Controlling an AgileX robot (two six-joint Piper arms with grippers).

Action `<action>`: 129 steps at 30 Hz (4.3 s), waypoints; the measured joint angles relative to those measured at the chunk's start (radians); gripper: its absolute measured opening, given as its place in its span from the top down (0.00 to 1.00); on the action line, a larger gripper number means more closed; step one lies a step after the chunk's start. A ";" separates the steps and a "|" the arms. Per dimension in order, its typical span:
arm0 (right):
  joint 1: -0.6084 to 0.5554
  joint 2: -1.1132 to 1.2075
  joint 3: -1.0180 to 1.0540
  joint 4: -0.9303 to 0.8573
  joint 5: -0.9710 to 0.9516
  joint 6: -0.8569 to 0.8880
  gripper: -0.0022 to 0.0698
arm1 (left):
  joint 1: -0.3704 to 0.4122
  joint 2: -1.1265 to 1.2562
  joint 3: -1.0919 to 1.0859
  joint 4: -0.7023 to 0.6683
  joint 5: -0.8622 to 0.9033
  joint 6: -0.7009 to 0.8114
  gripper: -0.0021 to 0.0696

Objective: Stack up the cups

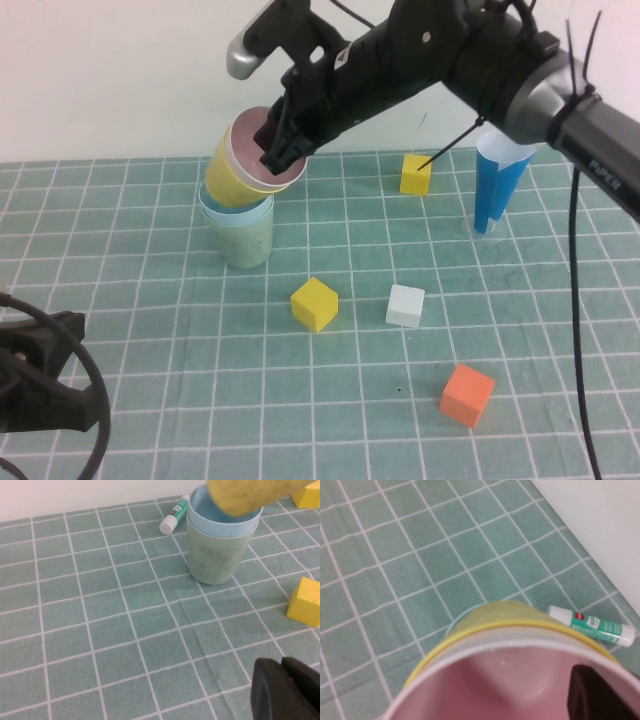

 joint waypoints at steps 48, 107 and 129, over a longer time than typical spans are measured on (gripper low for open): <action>0.014 -0.364 -0.053 -0.399 0.353 -0.030 0.96 | 0.000 -0.025 0.000 -0.002 -0.002 0.002 0.97; 0.014 -1.556 1.914 -0.437 -0.115 0.490 0.97 | 0.000 -0.694 0.347 -0.080 0.142 0.108 0.97; 0.014 -1.556 1.914 -0.435 -0.111 0.490 0.97 | 0.000 -0.759 0.510 0.290 -0.083 -0.250 0.97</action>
